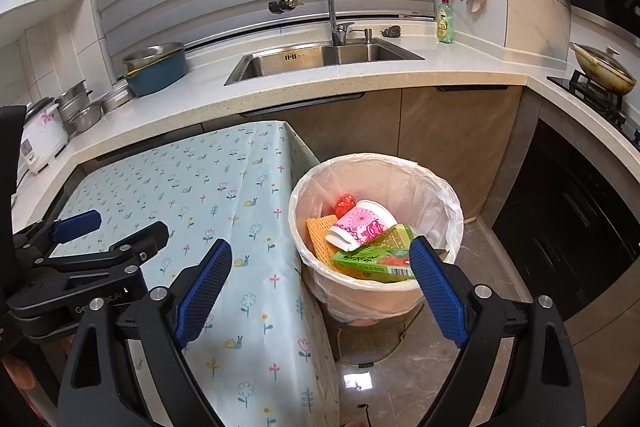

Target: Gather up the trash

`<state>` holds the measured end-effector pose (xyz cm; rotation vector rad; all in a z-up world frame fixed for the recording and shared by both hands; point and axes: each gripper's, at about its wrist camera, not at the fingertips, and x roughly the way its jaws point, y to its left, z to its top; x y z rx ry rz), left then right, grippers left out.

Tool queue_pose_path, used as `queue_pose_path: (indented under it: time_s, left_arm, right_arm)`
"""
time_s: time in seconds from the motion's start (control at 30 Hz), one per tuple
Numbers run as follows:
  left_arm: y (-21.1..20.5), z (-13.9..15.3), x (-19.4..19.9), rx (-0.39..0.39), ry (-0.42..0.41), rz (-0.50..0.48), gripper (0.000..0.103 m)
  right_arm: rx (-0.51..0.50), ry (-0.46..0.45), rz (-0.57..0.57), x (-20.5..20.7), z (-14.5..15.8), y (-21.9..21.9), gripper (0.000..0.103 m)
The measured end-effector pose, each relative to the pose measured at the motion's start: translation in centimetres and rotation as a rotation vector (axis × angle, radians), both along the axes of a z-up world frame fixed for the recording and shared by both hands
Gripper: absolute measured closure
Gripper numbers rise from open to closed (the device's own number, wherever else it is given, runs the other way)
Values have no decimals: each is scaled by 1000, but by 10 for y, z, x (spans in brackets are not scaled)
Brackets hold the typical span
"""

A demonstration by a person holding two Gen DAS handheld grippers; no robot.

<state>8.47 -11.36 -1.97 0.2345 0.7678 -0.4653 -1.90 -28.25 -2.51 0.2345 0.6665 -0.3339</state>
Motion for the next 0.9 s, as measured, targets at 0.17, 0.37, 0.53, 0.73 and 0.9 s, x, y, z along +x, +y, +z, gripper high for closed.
queue_pose_path:
  time_s: [0.17,0.37,0.53,0.73,0.9]
  left_arm:
    - [2,-1,-6,5,-3,7,12]
    - [4,-2,-11,3,-11,18,12]
    - [2,-3,-15,11,-18,17,12]
    - [0,-6,-18,19,-20,16,12]
    - [-2,-9,-20,18,-10,13,12]
  right_arm:
    - [-19,6,-4,-7,-2,2,6]
    - [-22,22,-15,-12,-5,0,6]
    - [-28,33,-13,-14,-8,1,6]
    - [-36,47,-10,-16,-14,3,6]
    - [-44,57,-7,-17,-18,5,6]
